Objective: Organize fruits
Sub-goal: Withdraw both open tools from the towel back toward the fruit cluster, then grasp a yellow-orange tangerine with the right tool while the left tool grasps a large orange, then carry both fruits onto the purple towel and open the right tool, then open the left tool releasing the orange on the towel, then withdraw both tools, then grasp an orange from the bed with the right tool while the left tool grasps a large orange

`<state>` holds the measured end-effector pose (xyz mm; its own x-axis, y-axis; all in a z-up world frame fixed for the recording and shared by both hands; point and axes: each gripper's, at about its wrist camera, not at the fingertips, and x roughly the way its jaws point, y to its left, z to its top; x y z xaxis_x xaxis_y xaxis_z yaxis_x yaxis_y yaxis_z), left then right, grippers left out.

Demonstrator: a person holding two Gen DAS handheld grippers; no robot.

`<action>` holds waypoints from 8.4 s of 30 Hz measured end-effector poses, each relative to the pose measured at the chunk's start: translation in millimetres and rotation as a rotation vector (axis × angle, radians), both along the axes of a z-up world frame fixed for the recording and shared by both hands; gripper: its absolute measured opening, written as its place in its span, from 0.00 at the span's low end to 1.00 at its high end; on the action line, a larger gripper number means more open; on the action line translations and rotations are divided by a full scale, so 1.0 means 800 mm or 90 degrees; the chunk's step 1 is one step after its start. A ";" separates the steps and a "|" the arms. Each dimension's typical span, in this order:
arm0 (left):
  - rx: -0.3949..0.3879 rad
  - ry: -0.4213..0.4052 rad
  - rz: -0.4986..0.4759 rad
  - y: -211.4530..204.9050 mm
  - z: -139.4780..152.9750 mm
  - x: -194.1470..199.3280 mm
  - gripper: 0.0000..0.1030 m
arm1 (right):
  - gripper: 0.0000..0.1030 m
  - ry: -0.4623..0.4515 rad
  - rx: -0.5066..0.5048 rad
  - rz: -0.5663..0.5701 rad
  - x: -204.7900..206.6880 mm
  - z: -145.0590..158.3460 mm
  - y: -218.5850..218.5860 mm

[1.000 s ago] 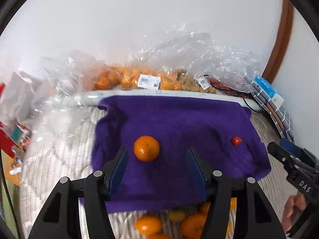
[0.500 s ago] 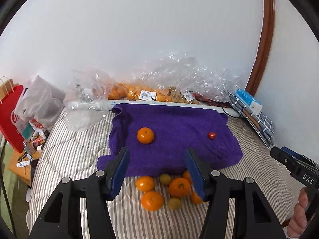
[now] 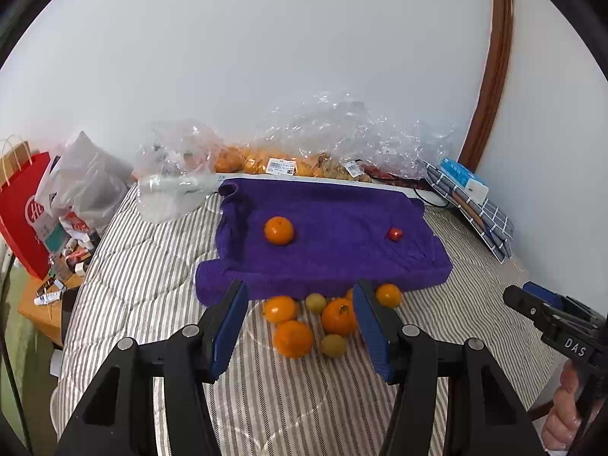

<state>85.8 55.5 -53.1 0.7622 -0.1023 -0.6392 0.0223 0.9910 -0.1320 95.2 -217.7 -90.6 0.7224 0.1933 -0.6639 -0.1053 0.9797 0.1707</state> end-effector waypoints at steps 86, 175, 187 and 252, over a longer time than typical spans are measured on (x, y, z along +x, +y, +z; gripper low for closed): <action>-0.013 0.120 -0.010 0.016 -0.149 0.046 0.39 | 0.33 0.037 0.027 0.066 0.059 -0.138 0.000; -0.086 0.036 0.037 0.050 -0.119 0.191 0.37 | 0.33 -0.001 -0.042 0.049 0.221 -0.105 0.022; -0.060 0.052 0.035 0.041 -0.129 0.196 0.37 | 0.33 0.026 -0.035 0.063 0.227 -0.117 0.030; -0.076 0.036 0.076 0.108 -0.134 0.055 0.45 | 0.31 0.040 -0.088 0.137 0.075 -0.138 0.095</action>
